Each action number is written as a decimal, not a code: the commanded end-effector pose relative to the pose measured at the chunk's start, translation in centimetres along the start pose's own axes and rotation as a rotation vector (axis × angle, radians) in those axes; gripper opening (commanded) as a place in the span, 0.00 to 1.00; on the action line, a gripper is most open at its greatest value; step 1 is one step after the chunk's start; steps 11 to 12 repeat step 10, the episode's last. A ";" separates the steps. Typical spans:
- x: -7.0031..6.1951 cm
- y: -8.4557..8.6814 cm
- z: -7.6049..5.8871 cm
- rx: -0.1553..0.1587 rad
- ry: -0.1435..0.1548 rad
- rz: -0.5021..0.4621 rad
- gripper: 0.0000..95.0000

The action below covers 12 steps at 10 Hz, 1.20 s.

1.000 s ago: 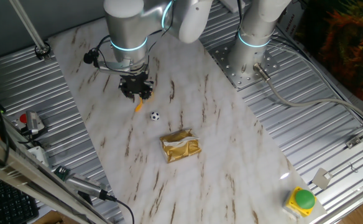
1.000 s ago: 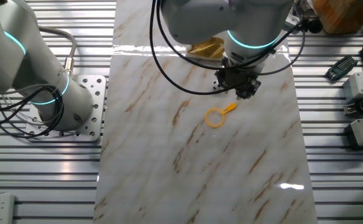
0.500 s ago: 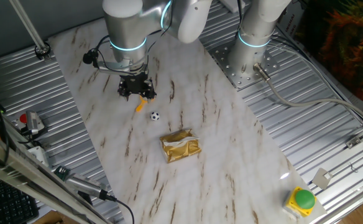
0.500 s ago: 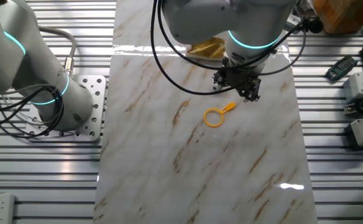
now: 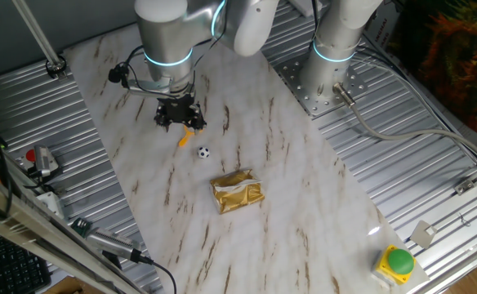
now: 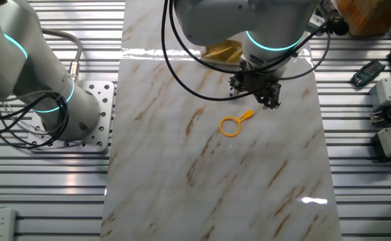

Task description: Remove the bubble ring from the ball

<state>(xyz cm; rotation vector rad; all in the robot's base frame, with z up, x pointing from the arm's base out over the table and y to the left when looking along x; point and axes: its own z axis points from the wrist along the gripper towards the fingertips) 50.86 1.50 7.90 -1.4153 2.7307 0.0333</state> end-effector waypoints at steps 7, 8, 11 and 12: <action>-0.3 0.4 -0.9 0.004 0.022 0.375 0.60; -0.3 0.4 -0.9 0.001 0.026 0.375 0.60; -0.3 0.4 -0.9 -0.004 0.027 0.371 0.60; -0.3 0.4 -0.9 -0.004 0.027 0.371 0.60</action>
